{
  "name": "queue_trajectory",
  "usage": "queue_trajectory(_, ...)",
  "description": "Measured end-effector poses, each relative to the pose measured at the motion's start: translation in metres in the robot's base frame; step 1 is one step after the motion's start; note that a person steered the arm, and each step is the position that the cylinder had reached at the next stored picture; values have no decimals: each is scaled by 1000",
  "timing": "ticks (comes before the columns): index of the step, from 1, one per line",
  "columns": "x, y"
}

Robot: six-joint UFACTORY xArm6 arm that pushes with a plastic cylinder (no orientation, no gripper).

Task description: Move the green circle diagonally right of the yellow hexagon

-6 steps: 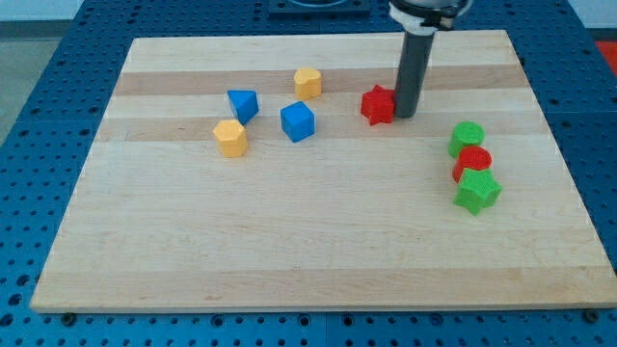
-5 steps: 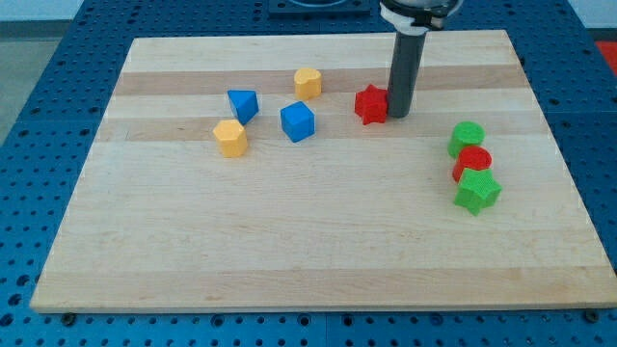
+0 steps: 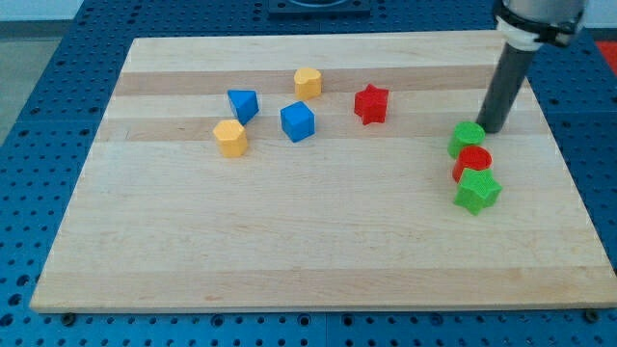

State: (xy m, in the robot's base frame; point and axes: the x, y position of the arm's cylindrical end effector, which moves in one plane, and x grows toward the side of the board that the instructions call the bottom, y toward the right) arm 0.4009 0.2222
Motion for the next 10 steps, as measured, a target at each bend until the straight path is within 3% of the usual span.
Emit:
queue_trajectory(2,22,-10)
queue_trajectory(5,27,-71)
queue_trajectory(7,45,-74)
queue_trajectory(10,14,-76)
